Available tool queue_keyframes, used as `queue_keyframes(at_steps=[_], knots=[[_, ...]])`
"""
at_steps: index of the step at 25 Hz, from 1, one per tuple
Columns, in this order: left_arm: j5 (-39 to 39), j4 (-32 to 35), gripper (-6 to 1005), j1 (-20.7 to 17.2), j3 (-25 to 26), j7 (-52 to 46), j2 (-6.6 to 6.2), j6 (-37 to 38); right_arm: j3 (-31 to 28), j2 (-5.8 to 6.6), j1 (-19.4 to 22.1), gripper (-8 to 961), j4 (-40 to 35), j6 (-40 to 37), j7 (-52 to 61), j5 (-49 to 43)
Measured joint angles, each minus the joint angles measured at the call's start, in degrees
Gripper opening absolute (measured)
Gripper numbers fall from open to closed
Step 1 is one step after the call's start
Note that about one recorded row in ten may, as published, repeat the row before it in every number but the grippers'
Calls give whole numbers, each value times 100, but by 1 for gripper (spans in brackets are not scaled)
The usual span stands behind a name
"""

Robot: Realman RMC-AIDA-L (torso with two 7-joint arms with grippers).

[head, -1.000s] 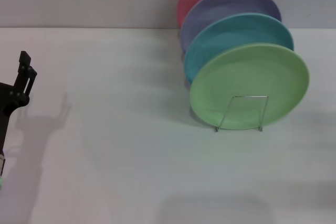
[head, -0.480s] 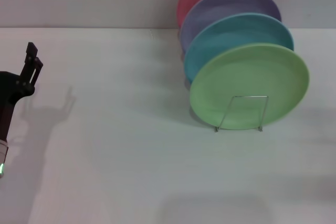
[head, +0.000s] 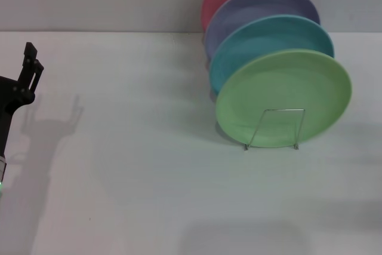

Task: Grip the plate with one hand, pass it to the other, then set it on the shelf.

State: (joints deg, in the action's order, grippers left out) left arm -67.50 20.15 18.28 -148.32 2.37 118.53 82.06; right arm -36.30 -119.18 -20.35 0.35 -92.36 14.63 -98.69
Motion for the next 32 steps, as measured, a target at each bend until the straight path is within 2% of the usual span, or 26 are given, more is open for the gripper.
queue_keyframes(at_steps=[12, 32], knots=[[0, -58, 811, -18, -5, 14, 4, 16, 36, -9, 54, 725, 260, -52, -307, -9], [0, -231, 811, 79, 22, 62, 11, 47, 53, -4, 21, 724, 258, 81, -312, -12]])
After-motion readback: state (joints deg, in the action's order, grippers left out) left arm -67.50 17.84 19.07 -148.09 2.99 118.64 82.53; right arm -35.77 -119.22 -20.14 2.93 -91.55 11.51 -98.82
